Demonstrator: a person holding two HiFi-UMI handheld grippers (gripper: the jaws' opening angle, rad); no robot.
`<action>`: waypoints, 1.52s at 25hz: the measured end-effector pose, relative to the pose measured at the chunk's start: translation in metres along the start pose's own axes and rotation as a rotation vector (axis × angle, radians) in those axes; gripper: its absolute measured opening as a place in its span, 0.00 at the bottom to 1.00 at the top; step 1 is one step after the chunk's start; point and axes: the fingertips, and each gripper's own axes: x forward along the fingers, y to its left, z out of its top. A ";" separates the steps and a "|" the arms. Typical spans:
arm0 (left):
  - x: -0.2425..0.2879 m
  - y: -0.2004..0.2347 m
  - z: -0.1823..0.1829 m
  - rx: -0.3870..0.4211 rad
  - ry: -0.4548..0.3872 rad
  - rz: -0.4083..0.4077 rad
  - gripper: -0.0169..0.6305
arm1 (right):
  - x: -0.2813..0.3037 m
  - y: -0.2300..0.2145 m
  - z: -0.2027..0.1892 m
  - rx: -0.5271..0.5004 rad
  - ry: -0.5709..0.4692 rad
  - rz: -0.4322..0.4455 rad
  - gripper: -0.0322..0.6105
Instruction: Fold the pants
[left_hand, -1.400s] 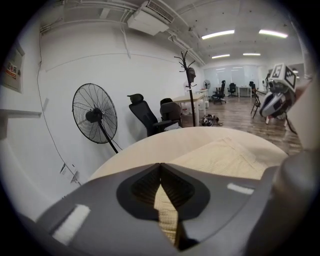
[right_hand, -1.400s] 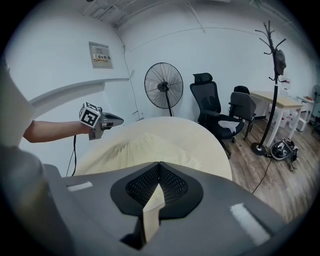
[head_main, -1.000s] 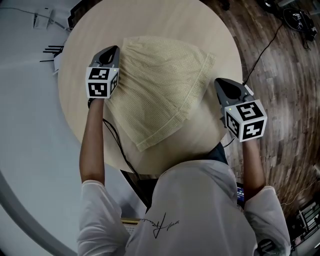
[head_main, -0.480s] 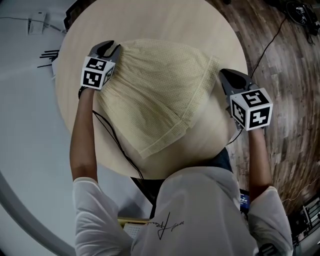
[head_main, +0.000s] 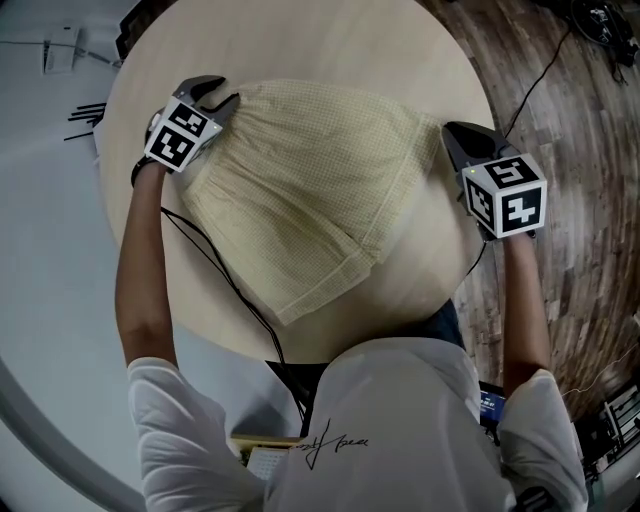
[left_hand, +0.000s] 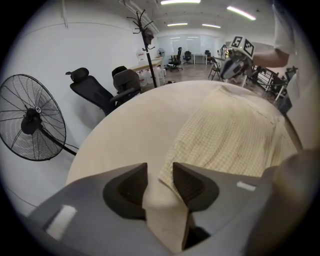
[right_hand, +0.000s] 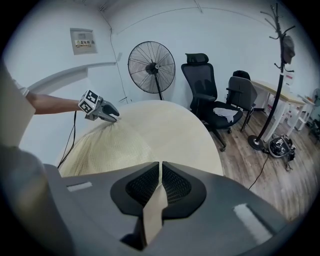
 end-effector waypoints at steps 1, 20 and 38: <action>0.000 0.001 0.001 0.004 0.003 -0.009 0.29 | 0.002 -0.003 0.001 0.002 0.002 -0.002 0.05; 0.008 -0.011 0.004 0.038 0.018 -0.026 0.22 | 0.042 -0.011 -0.019 -0.032 0.062 0.077 0.21; 0.013 -0.006 -0.003 -0.005 -0.006 -0.026 0.18 | 0.036 -0.019 -0.027 -0.060 0.076 0.108 0.11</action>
